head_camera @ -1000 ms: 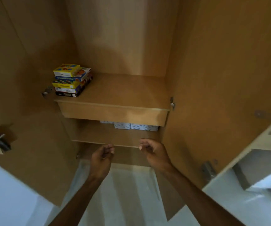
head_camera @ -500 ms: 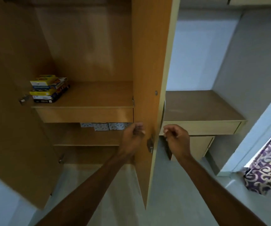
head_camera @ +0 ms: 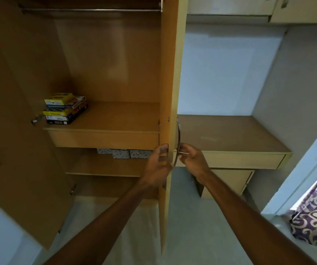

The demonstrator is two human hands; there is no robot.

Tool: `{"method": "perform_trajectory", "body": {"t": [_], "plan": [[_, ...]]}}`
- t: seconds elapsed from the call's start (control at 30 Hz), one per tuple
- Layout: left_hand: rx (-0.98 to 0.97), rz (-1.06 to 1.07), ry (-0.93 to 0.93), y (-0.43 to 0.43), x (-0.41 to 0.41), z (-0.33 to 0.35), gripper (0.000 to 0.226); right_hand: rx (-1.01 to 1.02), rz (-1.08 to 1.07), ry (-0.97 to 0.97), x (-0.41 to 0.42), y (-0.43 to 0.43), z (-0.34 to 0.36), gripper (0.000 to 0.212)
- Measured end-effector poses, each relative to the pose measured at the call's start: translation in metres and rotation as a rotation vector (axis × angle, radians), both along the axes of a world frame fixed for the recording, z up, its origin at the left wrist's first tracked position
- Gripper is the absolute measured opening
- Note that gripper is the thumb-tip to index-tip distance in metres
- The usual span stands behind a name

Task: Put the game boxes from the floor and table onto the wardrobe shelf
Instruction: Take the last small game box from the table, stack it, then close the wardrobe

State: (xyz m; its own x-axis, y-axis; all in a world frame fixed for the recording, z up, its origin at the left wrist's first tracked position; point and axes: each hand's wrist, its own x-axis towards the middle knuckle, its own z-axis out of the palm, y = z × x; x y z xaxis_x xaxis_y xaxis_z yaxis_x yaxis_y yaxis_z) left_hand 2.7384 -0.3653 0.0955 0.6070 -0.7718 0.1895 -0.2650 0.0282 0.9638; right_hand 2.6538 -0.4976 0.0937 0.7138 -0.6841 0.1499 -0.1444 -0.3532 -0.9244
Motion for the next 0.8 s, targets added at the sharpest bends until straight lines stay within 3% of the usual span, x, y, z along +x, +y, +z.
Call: {"method": "perform_trajectory", "body": {"t": [0.27,0.47,0.6,0.8], "plan": [[-0.067,0.156,-0.055,0.089,0.118,-0.006,0.050,-0.117,0.181,0.037,0.135,0.048,-0.006,0.004],[-0.075,0.223,0.005,0.118,0.233,-0.005,0.057,-0.197,0.253,0.058,0.264,0.076,-0.010,0.025],[0.017,0.232,0.021,0.116,0.315,0.001,0.066,-0.298,0.216,0.055,0.342,0.085,-0.017,0.026],[0.059,0.222,0.061,0.096,0.407,0.006,0.076,-0.247,0.127,-0.004,0.428,0.085,-0.019,0.018]]}}
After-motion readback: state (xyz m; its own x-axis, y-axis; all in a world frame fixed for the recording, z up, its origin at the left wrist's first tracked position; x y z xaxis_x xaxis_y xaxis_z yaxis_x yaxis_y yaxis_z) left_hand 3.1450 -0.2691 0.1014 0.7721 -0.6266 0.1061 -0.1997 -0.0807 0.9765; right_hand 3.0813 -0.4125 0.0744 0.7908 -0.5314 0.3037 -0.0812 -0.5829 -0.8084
